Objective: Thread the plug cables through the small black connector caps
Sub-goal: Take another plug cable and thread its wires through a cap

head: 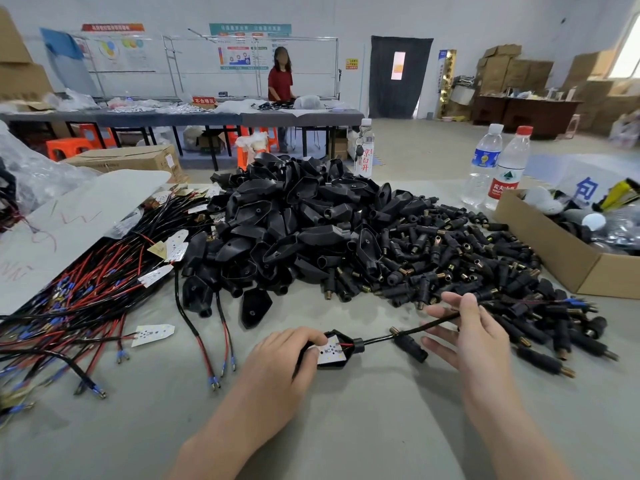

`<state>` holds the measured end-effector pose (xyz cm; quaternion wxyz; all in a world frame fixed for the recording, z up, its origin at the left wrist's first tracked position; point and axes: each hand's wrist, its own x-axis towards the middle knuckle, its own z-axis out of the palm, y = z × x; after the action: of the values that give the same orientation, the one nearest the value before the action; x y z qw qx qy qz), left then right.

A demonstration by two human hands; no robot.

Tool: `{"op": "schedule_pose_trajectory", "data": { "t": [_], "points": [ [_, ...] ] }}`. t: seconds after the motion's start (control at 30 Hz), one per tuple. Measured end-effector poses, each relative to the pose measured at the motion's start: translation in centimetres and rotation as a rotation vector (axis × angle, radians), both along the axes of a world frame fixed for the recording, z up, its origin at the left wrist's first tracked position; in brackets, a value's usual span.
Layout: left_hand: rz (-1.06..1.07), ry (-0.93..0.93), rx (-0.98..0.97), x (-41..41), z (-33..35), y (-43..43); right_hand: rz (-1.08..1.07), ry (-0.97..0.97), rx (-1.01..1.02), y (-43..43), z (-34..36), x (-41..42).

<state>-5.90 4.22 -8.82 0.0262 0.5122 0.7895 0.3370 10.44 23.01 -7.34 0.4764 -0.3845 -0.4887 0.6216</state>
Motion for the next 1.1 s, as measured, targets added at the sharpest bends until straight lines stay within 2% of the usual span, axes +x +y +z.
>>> {"op": "schedule_pose_trajectory", "data": {
  "t": [0.3,0.5,0.6,0.7,0.77,0.83,0.93,1.1],
  "points": [
    [0.182,-0.212,-0.035,-2.9,0.7,-2.1,0.044,0.017,-0.002,-0.4,0.0,-0.1],
    [0.179,-0.302,-0.058,-3.2,1.2,-2.6,-0.009,0.041,0.029,0.0,-0.1,0.0],
    [0.163,-0.315,-0.072,-3.4,1.2,-2.7,-0.017,0.08,-0.018,0.1,-0.1,0.2],
    [0.156,-0.257,-0.075,-3.0,1.2,-2.6,-0.035,0.139,-0.04,0.1,0.2,0.3],
    [0.22,-0.033,-0.015,-2.3,0.9,-2.2,-0.016,0.167,-0.031,-0.2,0.6,0.2],
    [0.23,0.155,0.136,-0.5,1.0,-1.3,0.05,0.153,-0.008,-0.9,0.9,-0.3],
    [0.091,0.196,0.316,2.4,1.3,0.3,0.214,0.081,0.03,-2.7,0.8,-1.9],
    [0.007,0.13,0.279,3.5,0.6,1.2,0.519,0.042,0.082,-6.0,0.0,-3.8]
  ]
}}
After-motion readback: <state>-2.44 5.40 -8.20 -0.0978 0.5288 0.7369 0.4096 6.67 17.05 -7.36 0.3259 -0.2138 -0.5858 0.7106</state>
